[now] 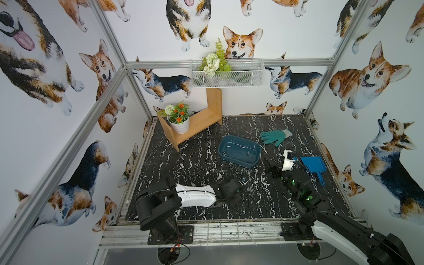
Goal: Put the bit on the desktop into the storage box
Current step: Pick up the screwdriver bit from the center of the board, then place the screwdriver bit in the storage box.
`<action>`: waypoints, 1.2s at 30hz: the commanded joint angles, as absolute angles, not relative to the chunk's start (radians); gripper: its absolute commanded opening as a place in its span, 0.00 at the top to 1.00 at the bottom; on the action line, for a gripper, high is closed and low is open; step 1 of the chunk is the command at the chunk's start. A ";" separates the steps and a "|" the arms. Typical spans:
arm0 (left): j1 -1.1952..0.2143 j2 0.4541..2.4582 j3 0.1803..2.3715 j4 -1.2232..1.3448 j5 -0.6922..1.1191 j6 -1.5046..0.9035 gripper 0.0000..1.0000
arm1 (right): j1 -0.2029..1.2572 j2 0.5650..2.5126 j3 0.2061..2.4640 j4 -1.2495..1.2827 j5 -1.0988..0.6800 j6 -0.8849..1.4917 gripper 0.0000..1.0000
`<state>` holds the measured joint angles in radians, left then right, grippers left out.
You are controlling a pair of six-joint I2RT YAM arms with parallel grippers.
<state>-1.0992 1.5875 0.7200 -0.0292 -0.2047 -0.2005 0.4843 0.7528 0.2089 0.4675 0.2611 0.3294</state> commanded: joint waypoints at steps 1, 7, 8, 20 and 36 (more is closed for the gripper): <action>-1.094 1.565 0.761 -0.053 -0.251 -0.230 0.86 | 0.485 0.747 0.204 0.503 0.275 0.324 0.00; -1.040 1.527 0.816 -0.061 -0.238 -0.229 0.85 | 0.485 0.738 0.203 0.499 0.278 0.324 0.00; -1.025 1.521 0.828 -0.059 -0.233 -0.226 0.85 | 0.485 0.736 0.201 0.500 0.279 0.324 0.00; -0.776 1.614 1.045 -0.010 -0.116 -0.190 0.84 | 0.485 0.725 0.198 0.499 0.279 0.324 0.00; -0.650 1.892 1.287 0.054 -0.048 -0.203 0.66 | 0.485 0.726 0.201 0.493 0.272 0.322 0.00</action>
